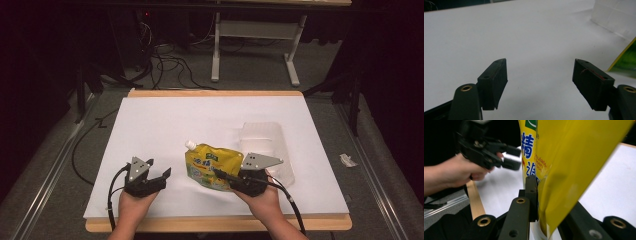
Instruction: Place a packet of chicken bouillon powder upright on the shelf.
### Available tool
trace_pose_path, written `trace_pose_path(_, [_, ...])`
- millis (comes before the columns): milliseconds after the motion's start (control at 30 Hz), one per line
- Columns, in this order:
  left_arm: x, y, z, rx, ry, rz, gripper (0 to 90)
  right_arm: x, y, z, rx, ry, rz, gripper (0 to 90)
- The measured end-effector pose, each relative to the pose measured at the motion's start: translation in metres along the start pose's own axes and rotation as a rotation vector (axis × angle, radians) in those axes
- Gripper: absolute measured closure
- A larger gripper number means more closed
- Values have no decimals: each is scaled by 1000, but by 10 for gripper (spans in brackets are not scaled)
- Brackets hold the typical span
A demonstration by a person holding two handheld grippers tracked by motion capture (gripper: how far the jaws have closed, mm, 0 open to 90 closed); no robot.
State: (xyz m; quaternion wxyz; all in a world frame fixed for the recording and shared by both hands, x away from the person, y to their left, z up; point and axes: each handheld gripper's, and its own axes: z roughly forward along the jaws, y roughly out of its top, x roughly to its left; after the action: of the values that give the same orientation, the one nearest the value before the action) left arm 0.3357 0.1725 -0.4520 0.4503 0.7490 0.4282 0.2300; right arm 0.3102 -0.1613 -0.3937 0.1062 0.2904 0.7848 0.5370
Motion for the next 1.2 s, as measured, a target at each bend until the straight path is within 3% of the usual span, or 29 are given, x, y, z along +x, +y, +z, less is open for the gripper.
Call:
trace_pose_path(67, [1, -1, 2, 22, -13, -3, 278, 0, 1, -1, -6, 1, -2, 840])
trace_pose_path(500, [3, 4, -2, 2, -1, -17, 281, 4, 9, -12, -40, 13, -25, 840])
trace_pose_path(800, [2, 0, 2, 29, -14, -20, 281, 0, 16, -21, -61, 19, -35, 841])
trace_pose_path(1200, [-4, 3, -5, 22, -20, 10, 280, 7, 25, -33, -91, 14, -64, 841])
